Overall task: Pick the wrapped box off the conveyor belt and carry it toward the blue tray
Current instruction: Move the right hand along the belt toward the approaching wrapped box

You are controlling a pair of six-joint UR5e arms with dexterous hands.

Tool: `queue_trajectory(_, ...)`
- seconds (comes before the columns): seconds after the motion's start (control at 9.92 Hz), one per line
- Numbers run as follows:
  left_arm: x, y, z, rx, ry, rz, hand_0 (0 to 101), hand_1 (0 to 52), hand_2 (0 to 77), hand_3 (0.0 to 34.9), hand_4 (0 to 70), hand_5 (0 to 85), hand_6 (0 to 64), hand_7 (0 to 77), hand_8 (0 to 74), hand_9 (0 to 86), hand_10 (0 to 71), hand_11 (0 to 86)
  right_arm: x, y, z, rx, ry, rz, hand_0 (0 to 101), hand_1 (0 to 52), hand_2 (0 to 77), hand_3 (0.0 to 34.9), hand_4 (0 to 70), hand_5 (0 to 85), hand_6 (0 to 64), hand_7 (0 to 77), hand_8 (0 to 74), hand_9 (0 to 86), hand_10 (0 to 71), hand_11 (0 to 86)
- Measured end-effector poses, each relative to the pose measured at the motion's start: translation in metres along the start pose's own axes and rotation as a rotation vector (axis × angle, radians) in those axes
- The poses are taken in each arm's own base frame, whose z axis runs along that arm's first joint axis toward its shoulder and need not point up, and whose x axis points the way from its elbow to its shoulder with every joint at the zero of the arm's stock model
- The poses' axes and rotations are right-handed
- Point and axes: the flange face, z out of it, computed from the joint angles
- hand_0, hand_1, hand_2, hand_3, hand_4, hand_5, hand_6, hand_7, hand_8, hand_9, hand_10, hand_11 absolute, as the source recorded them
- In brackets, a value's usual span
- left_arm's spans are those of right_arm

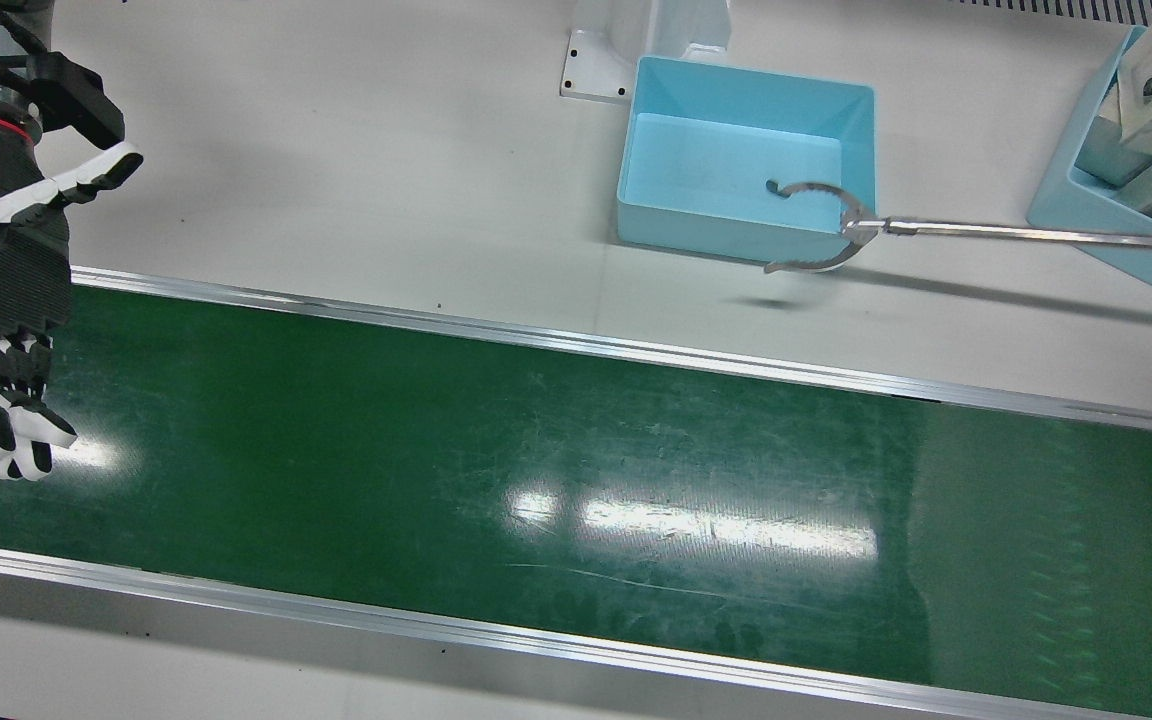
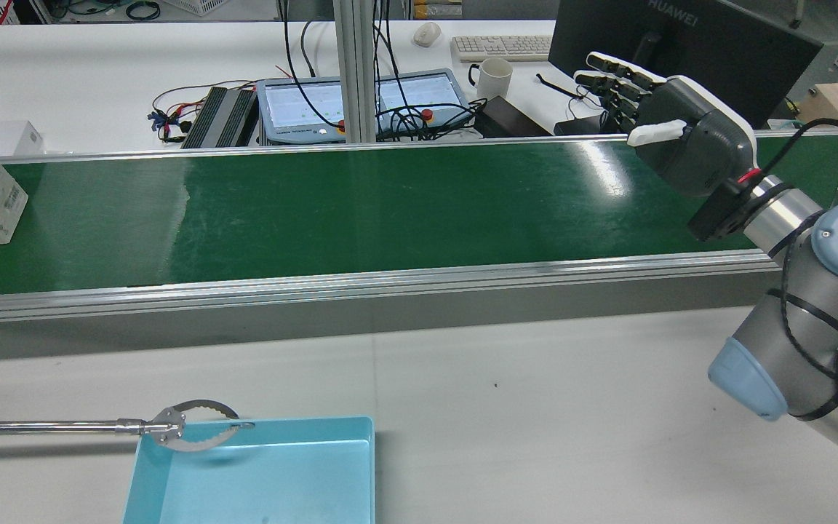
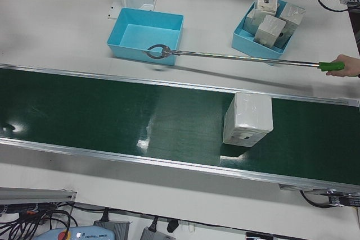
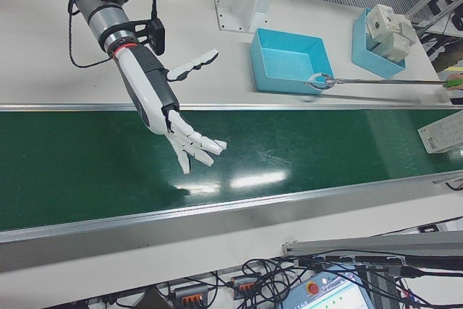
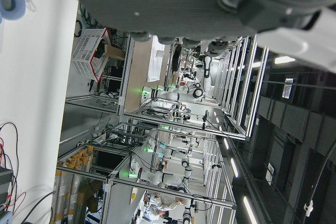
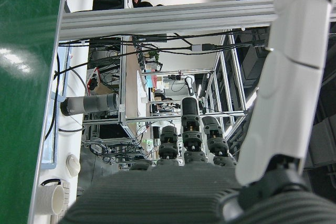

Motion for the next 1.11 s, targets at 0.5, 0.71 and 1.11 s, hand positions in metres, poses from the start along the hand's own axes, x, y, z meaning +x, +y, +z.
queue_trajectory(0.5,0.0,0.0,0.0,0.0,0.0,0.0,0,0.0,0.5,0.0,0.0,1.1,0.0,0.5,0.5,0.5,0.5,0.5,0.0007,-0.0005,0.0015,-0.009,0.0,0.007,47,12.0,5.5,0.0,11.5,9.8,9.8,21.3,9.8,12.0,0.0,1.1)
queue_trajectory(0.71,0.0,0.0,0.0,0.0,0.0,0.0,0,0.0,0.5,0.0,0.0,1.1,0.0,0.5,0.5,0.5,0.5,0.5,0.0025,0.0011,0.0029,-0.013,0.002,0.007,47,11.5,5.5,0.0,11.5,9.3,9.8,21.3,9.8,12.0,0.0,1.1)
queue_trajectory(1.11,0.0,0.0,0.0,0.0,0.0,0.0,0,0.0,0.5,0.0,0.0,1.1,0.0,0.5,0.5,0.5,0.5,0.5,0.0049,0.0052,0.0057,-0.021,0.002,0.012,47,10.9,6.0,0.0,14.2,10.4,11.4,25.6,10.9,13.6,0.0,1.1)
